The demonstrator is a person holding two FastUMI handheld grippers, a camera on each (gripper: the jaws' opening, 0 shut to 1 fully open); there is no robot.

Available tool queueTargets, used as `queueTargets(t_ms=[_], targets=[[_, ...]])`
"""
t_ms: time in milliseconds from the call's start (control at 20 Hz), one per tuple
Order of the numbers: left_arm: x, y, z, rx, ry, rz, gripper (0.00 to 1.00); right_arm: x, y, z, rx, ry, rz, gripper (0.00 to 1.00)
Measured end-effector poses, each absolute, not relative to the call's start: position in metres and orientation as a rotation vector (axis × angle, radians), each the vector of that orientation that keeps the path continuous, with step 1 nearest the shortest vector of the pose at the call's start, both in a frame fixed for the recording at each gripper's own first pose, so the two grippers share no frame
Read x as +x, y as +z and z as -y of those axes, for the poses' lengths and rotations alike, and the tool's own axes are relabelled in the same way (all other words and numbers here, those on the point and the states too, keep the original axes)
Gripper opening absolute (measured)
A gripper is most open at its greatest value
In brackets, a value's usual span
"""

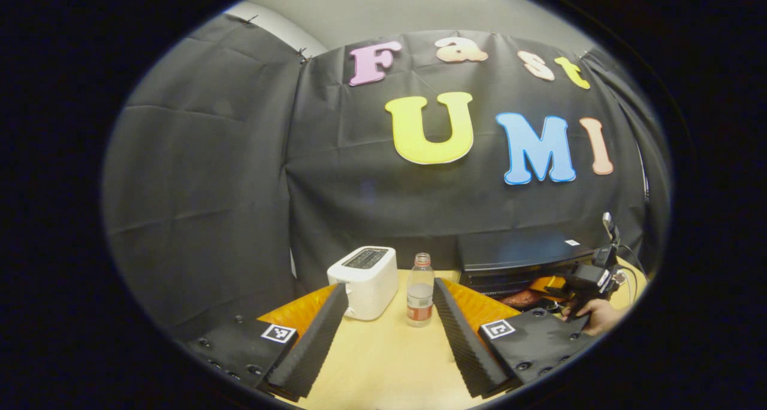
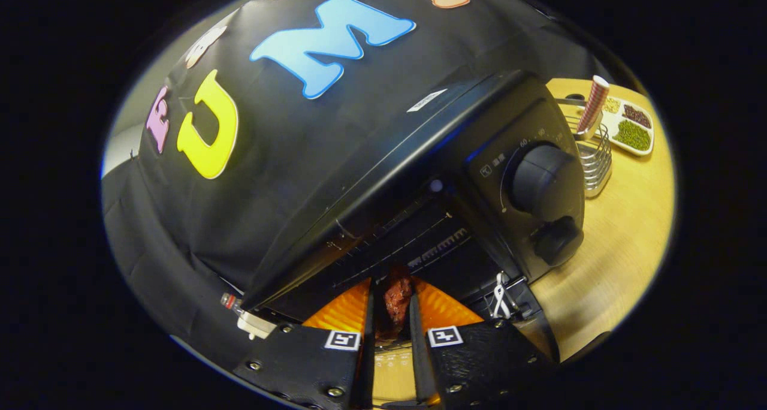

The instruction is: Open the electric oven with the left hand, put the food in, and close the electric oven.

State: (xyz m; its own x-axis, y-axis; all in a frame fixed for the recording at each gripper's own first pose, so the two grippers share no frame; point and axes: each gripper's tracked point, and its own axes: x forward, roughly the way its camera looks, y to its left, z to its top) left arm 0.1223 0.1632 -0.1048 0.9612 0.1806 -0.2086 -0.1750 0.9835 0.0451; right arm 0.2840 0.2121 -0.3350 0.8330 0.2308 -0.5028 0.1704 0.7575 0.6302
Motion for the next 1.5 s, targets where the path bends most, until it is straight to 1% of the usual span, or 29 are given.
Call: queueTargets(t_ms=[50, 150, 200, 300, 350, 450, 650, 700, 750, 950, 1050, 1100, 1150, 1200, 1300, 1400, 1450, 1500], targets=[[0.122, -0.106, -0.162, 0.025, 0.179, -0.216, 0.96, 0.286, -0.339, -0.207, 0.672, 0.017, -0.59, 0.32], [0.122, -0.106, -0.161, 0.026, 0.179, -0.214, 0.96, 0.286, -0.33, -0.193, 0.591, 0.002, -0.543, 0.44], [0.121, -0.107, -0.159, 0.024, 0.178, -0.214, 0.96, 0.285, -0.321, -0.187, 0.565, 0.007, -0.521, 0.61], [0.12, -0.109, -0.155, 0.016, 0.17, -0.22, 0.96, 0.276, -0.311, -0.187, 0.538, 0.037, -0.504, 0.63], [0.12, -0.111, -0.15, 0.012, 0.163, -0.221, 0.96, 0.271, -0.306, -0.192, 0.531, 0.068, -0.514, 0.72], [0.122, -0.111, -0.14, 0.005, 0.145, -0.218, 0.96, 0.256, -0.303, -0.188, 0.46, 0.08, -0.515, 0.99], [0.122, -0.122, -0.111, -0.007, 0.098, -0.229, 0.96, 0.231, -0.279, -0.172, 0.335, 0.119, -0.483, 0.99], [0.121, -0.126, -0.103, -0.01, 0.085, -0.238, 1.0, 0.224, -0.271, -0.165, 0.302, 0.123, -0.47, 0.99], [0.12, -0.131, -0.096, -0.013, 0.073, -0.248, 0.96, 0.216, -0.263, -0.159, 0.271, 0.13, -0.456, 0.99], [0.111, -0.153, -0.064, -0.013, 0.02, -0.294, 1.0, 0.193, -0.23, -0.137, 0.168, 0.143, -0.391, 0.99], [0.108, -0.163, -0.047, -0.021, -0.011, -0.317, 1.0, 0.179, -0.216, -0.123, 0.121, 0.134, -0.362, 0.98], [0.107, -0.167, -0.04, -0.024, -0.025, -0.329, 0.96, 0.173, -0.209, -0.116, 0.103, 0.128, -0.35, 0.98], [0.108, -0.174, -0.031, -0.026, -0.043, -0.343, 0.96, 0.166, -0.202, -0.109, 0.088, 0.122, -0.339, 0.98], [0.108, -0.182, -0.022, -0.025, -0.062, -0.361, 1.0, 0.158, -0.196, -0.103, 0.078, 0.116, -0.331, 0.98], [0.108, -0.199, -0.001, -0.027, -0.102, -0.408, 0.96, 0.141, -0.185, -0.091, 0.063, 0.103, -0.314, 0.98], [0.106, -0.218, 0.019, -0.035, -0.139, -0.46, 0.97, 0.125, -0.174, -0.075, 0.045, 0.081, -0.298, 0.98], [0.105, -0.228, 0.028, -0.031, -0.149, -0.483, 1.0, 0.118, -0.168, -0.069, 0.04, 0.07, -0.291, 0.98], [0.104, -0.236, 0.034, -0.021, -0.154, -0.505, 0.97, 0.112, -0.164, -0.062, 0.037, 0.059, -0.285, 0.98]])
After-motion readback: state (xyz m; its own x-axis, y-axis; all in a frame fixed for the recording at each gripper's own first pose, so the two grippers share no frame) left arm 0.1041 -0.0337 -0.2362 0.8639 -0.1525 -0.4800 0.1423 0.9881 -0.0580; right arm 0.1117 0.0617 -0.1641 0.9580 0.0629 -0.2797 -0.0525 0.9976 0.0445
